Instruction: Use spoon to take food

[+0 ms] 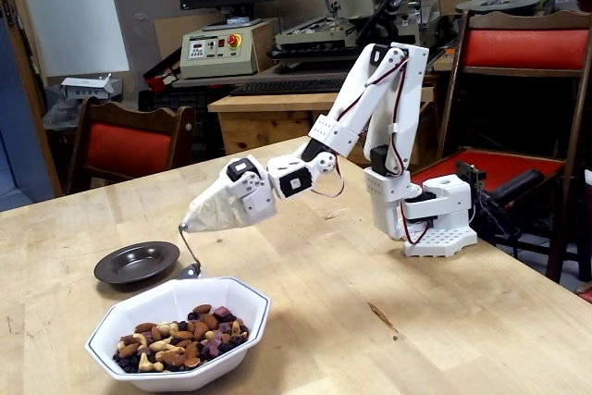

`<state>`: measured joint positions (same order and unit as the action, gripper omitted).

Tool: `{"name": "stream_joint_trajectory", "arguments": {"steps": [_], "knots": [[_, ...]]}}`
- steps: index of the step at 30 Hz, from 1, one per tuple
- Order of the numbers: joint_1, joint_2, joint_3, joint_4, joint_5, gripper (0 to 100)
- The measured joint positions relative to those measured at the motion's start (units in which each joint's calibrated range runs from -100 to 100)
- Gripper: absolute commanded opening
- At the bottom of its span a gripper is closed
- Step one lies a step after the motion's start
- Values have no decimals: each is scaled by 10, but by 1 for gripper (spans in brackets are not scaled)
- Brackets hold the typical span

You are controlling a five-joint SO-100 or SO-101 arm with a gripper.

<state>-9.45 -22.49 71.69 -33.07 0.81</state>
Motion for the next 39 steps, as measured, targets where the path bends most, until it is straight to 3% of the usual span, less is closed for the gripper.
{"name": "stream_joint_trajectory", "arguments": {"steps": [27,39], "knots": [[1,0,0,-30,3,4],[1,0,0,-40,36,4]]}}
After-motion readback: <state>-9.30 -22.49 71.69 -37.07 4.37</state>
